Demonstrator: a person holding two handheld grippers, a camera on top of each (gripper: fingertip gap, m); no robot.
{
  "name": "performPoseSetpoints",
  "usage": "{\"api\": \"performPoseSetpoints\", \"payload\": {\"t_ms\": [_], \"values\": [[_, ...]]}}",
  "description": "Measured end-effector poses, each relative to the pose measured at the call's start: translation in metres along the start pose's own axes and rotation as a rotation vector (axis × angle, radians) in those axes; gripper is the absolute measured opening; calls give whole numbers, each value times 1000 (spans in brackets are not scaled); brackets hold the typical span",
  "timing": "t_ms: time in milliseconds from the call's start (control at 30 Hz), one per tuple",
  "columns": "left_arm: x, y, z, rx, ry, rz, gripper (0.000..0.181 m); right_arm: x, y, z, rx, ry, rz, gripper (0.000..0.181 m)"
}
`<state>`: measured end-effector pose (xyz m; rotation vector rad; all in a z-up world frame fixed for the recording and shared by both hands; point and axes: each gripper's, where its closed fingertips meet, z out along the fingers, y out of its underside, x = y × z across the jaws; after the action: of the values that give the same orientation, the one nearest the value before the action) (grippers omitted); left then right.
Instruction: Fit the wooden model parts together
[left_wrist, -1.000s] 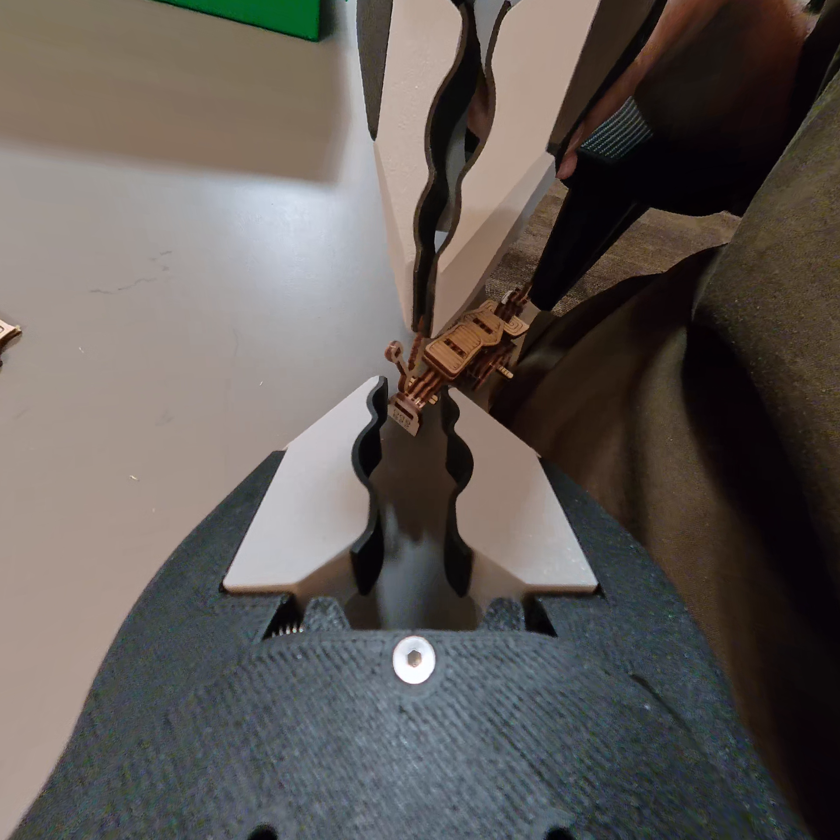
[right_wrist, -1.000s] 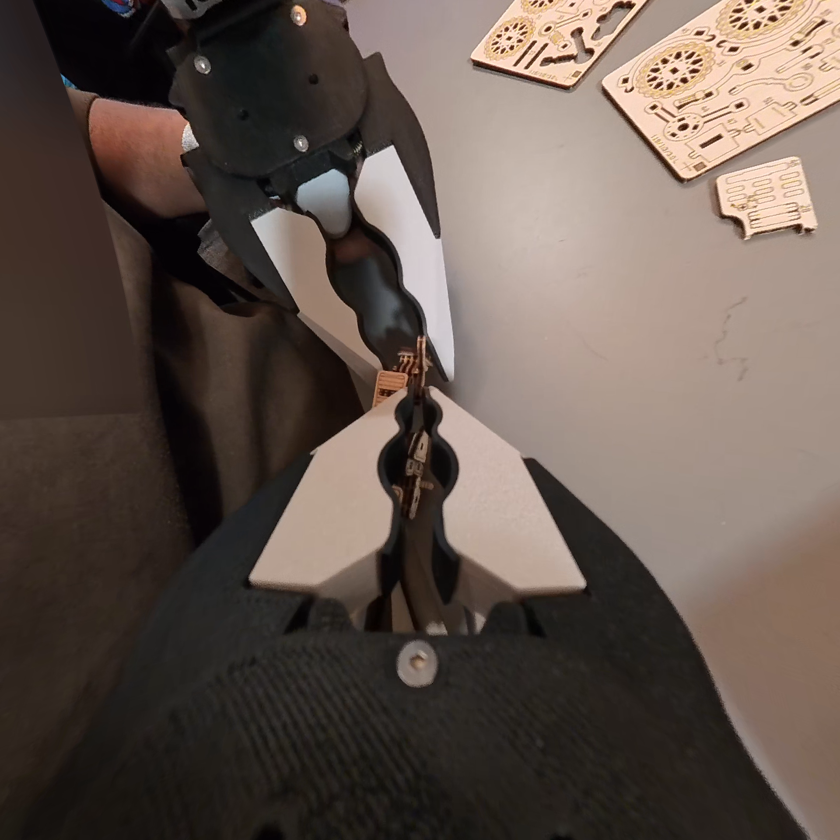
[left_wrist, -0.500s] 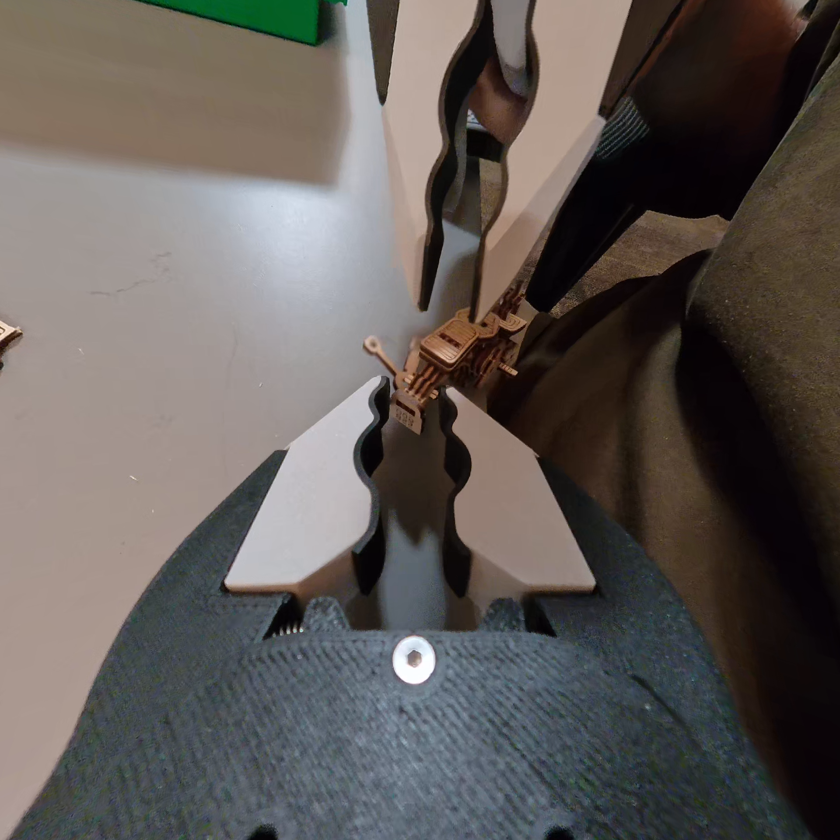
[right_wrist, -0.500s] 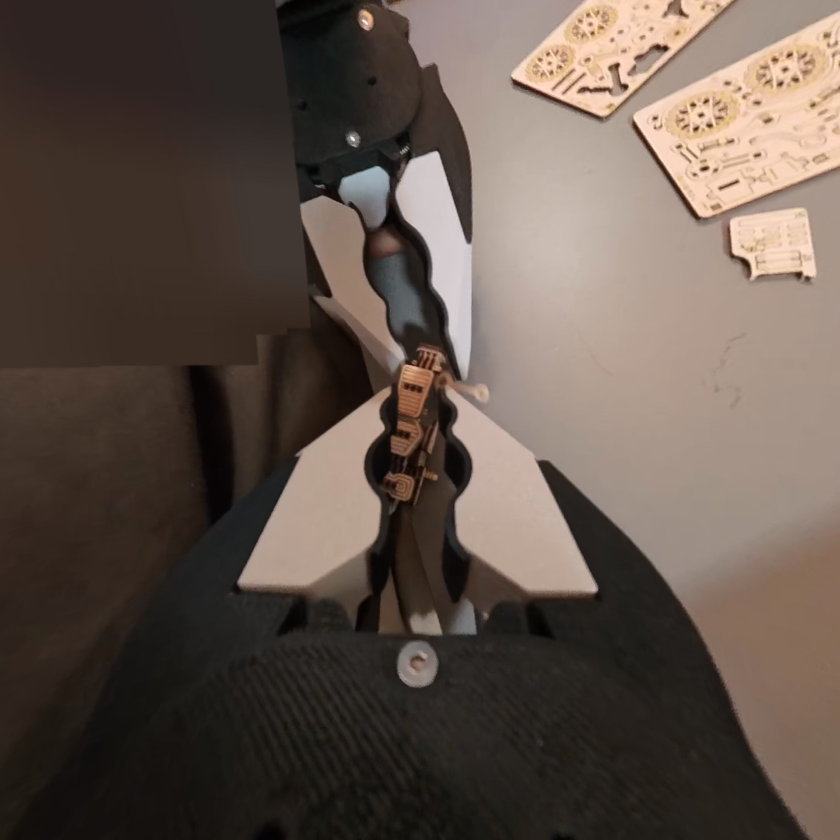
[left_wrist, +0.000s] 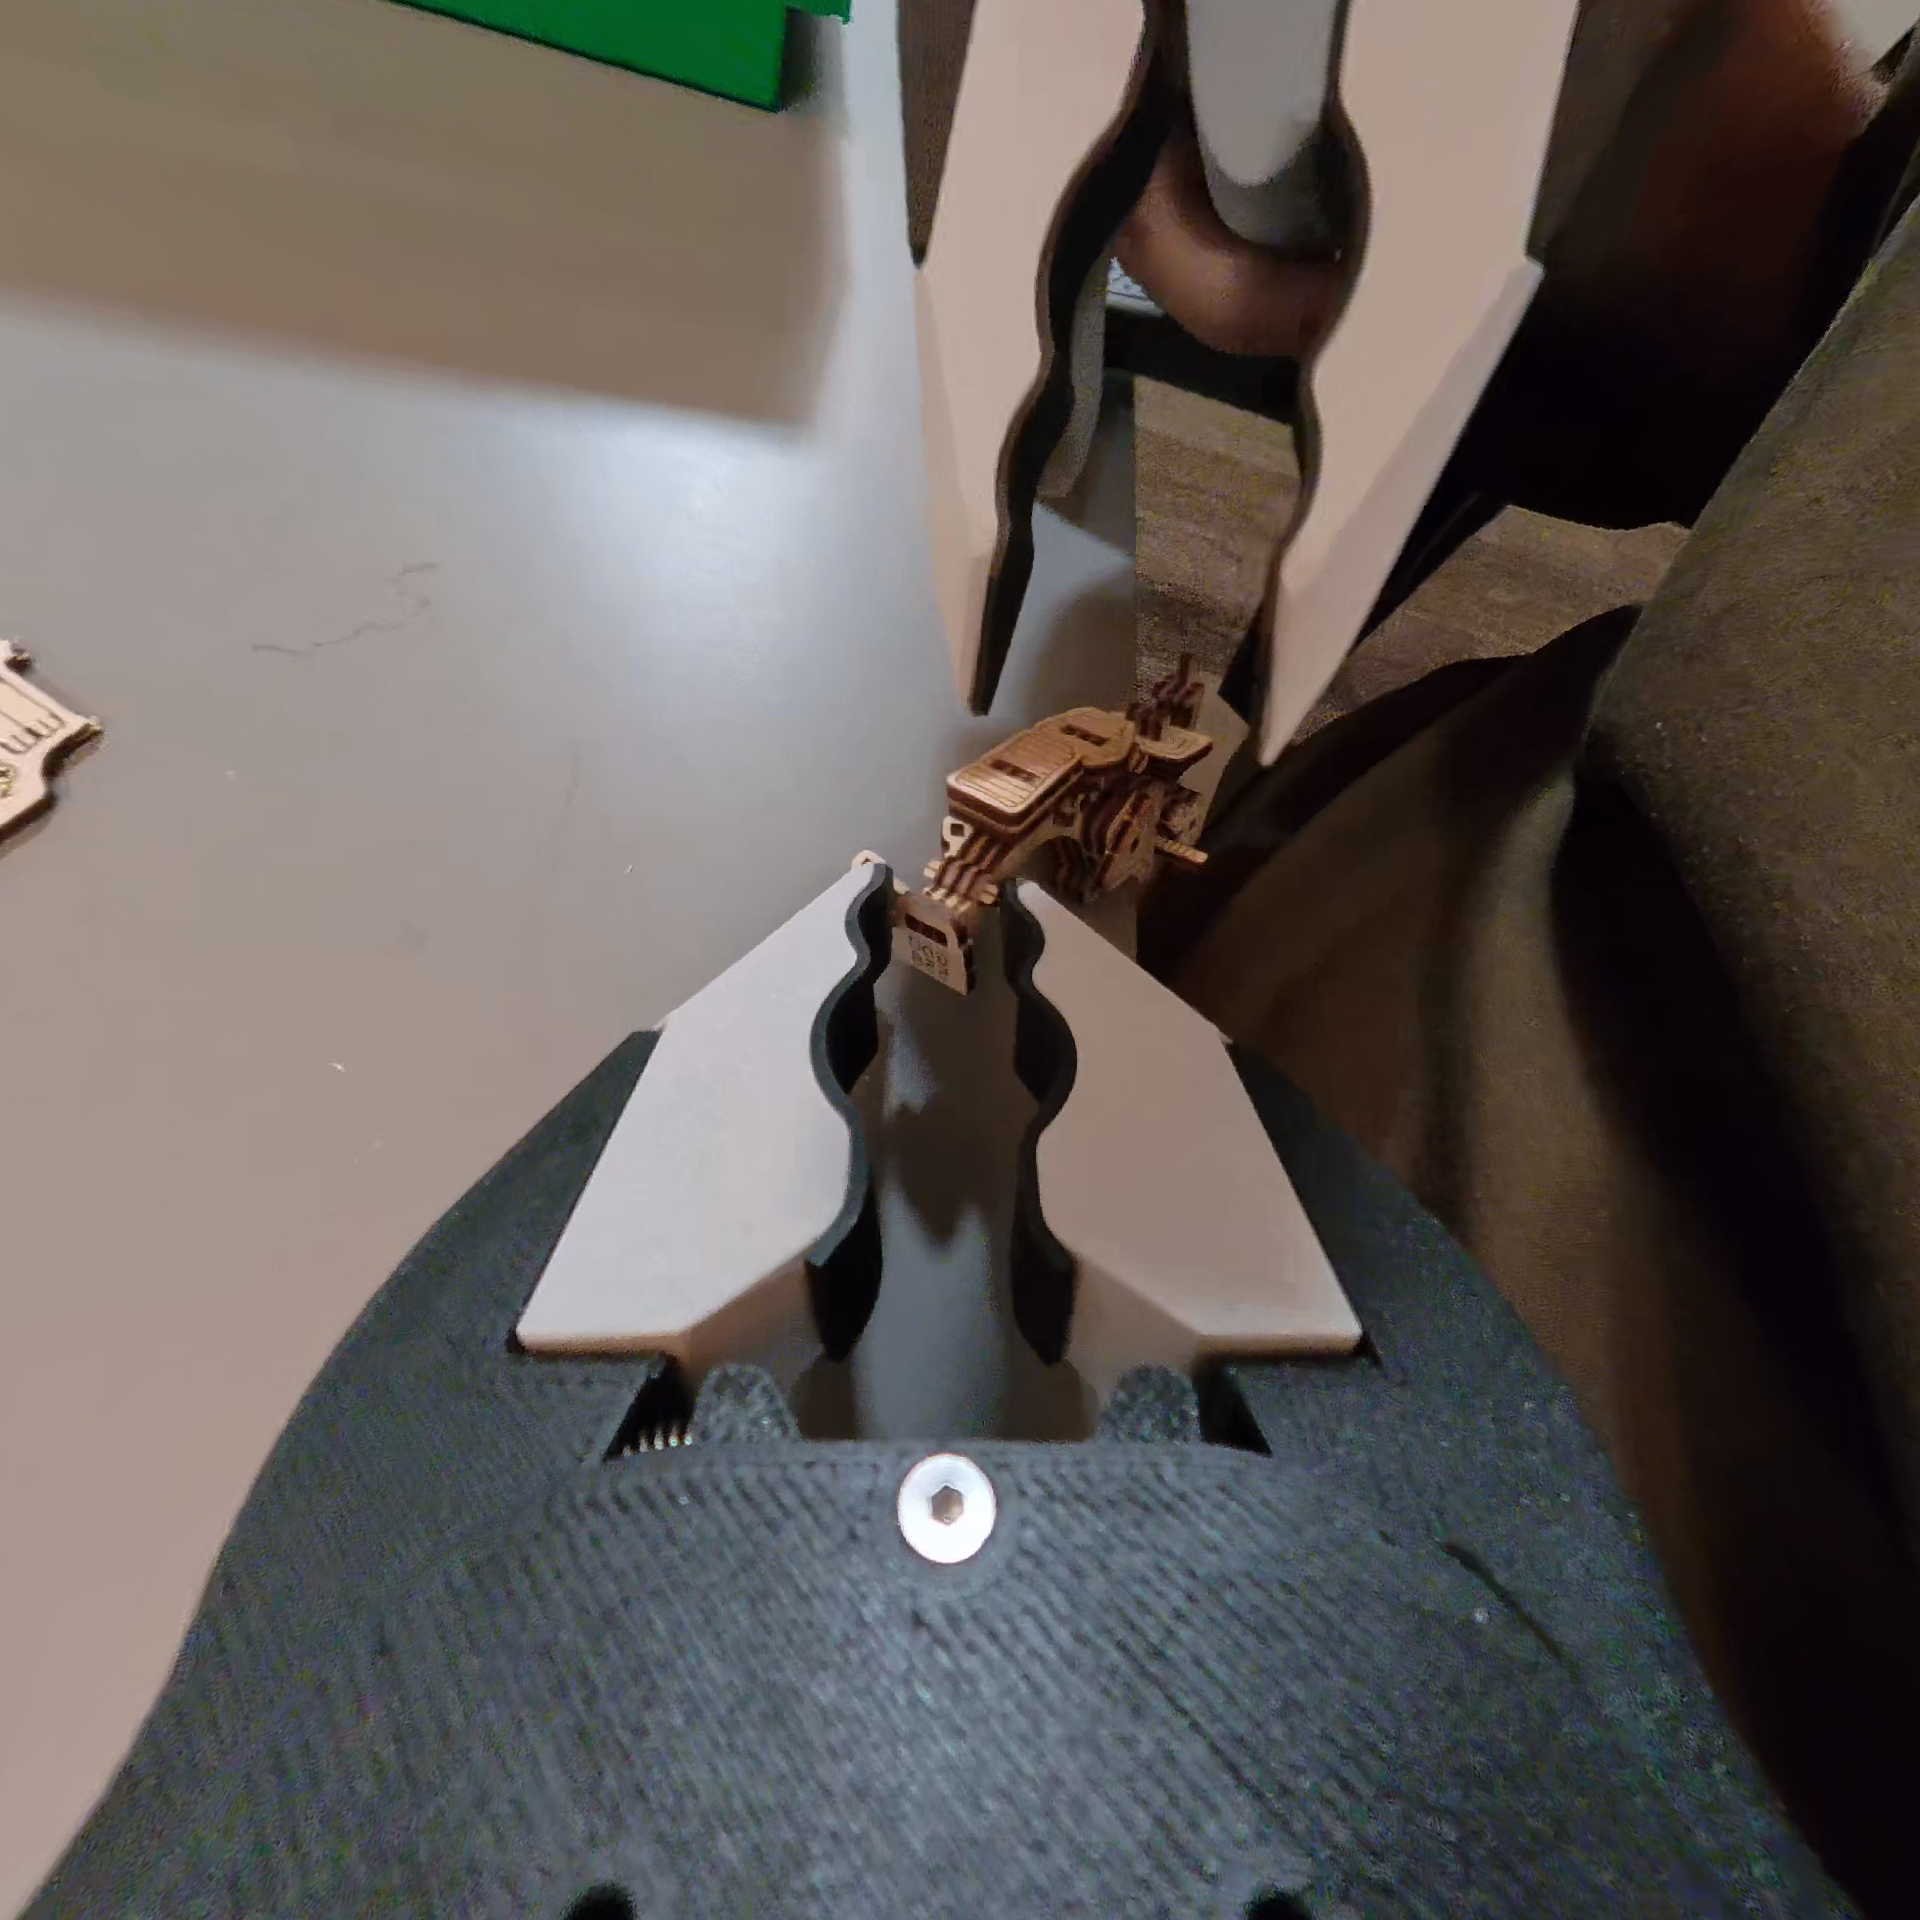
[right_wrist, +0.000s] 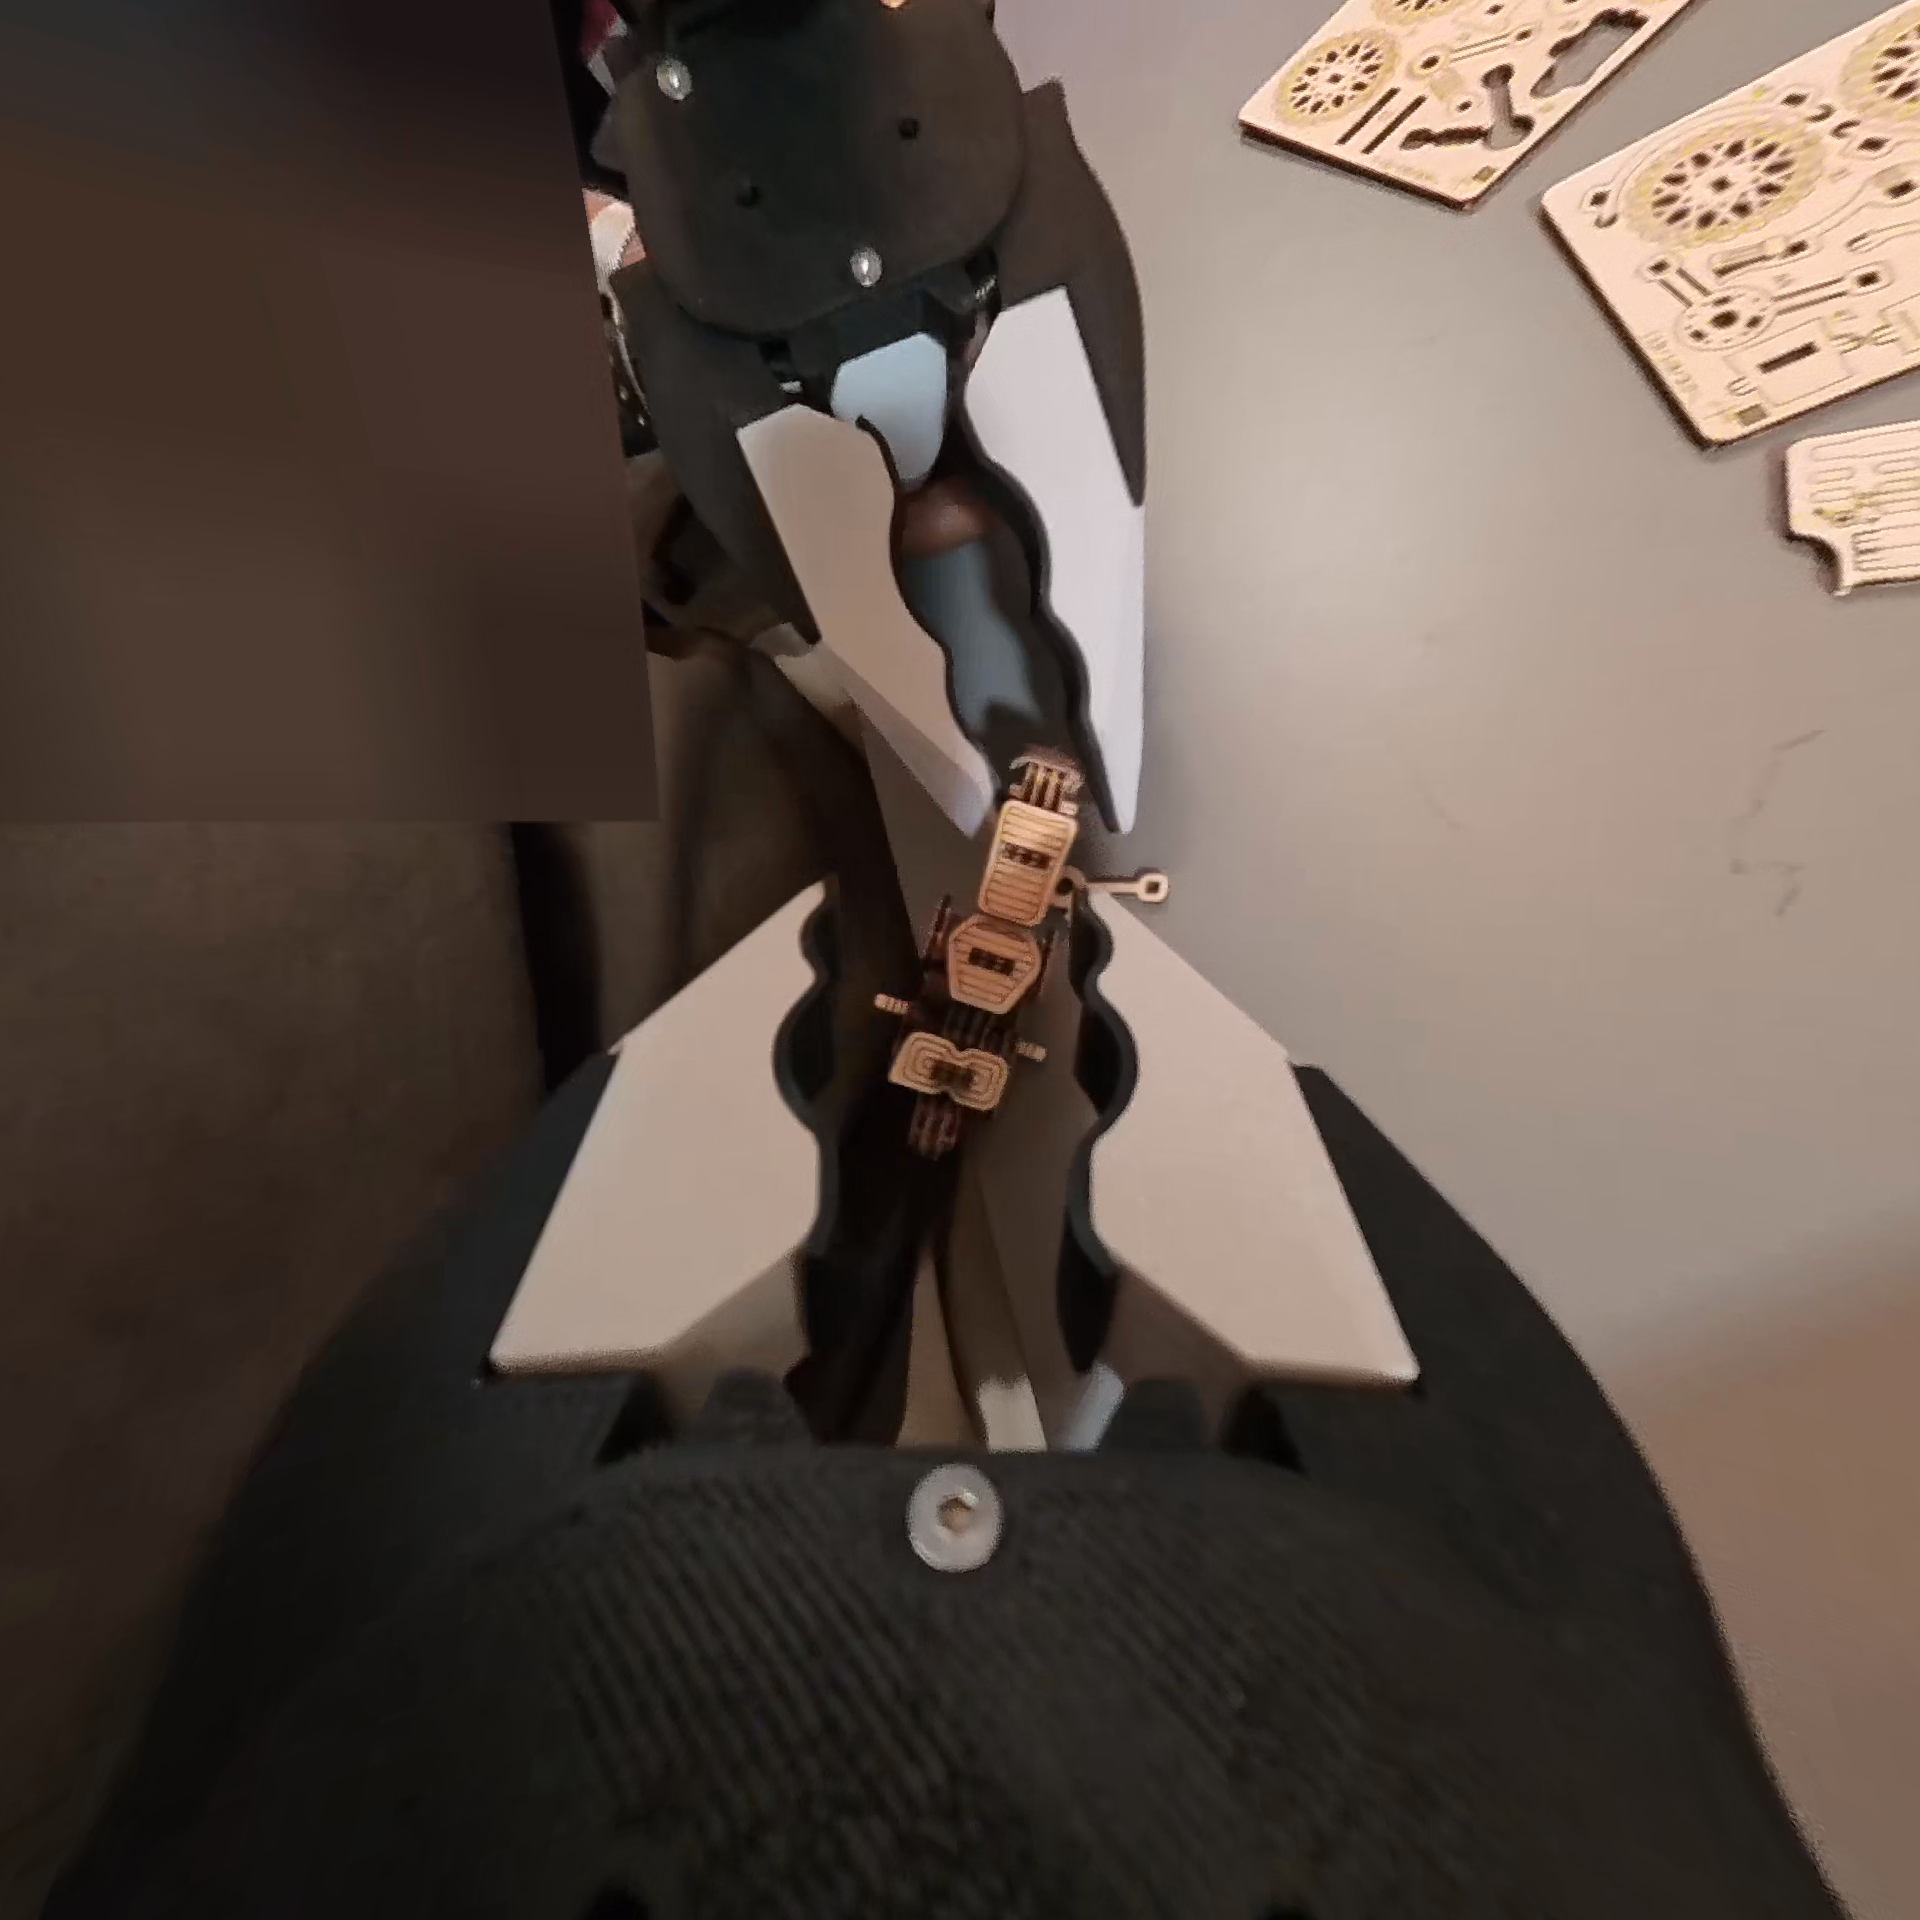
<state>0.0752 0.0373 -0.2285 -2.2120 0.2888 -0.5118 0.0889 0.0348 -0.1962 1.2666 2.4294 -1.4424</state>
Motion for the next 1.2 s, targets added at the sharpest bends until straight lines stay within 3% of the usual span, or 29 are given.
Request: {"api": "performPoseSetpoints", "payload": {"t_ms": [200, 367, 700, 833, 967, 1067, 1200], "values": [[-4, -2, -2, 18, -14, -19, 18, 16, 22, 11, -157, 158, -43, 41], [-1, -1, -1, 10, -19, 10, 18, 5, 22, 17, -150, 67, 44, 35], [2, -5, -5, 43, -7, 31, 25, 4, 24, 18, -174, 78, 13, 27], [-2, -11, -21, 125, 50, -46, 42, 2, 17, -1, -148, 89, -172, 27], [-14, -17, -31, 190, 81, -182, 43, 11, 20, -16, -195, 229, -412, 27], [-23, -11, -21, 138, 20, -225, 40, 20, 27, -18, -268, 303, -494, 27], [-17, 6, 0, -30, -97, -85, 33, 38, 42, -22, -385, 392, -507, 27]]}}
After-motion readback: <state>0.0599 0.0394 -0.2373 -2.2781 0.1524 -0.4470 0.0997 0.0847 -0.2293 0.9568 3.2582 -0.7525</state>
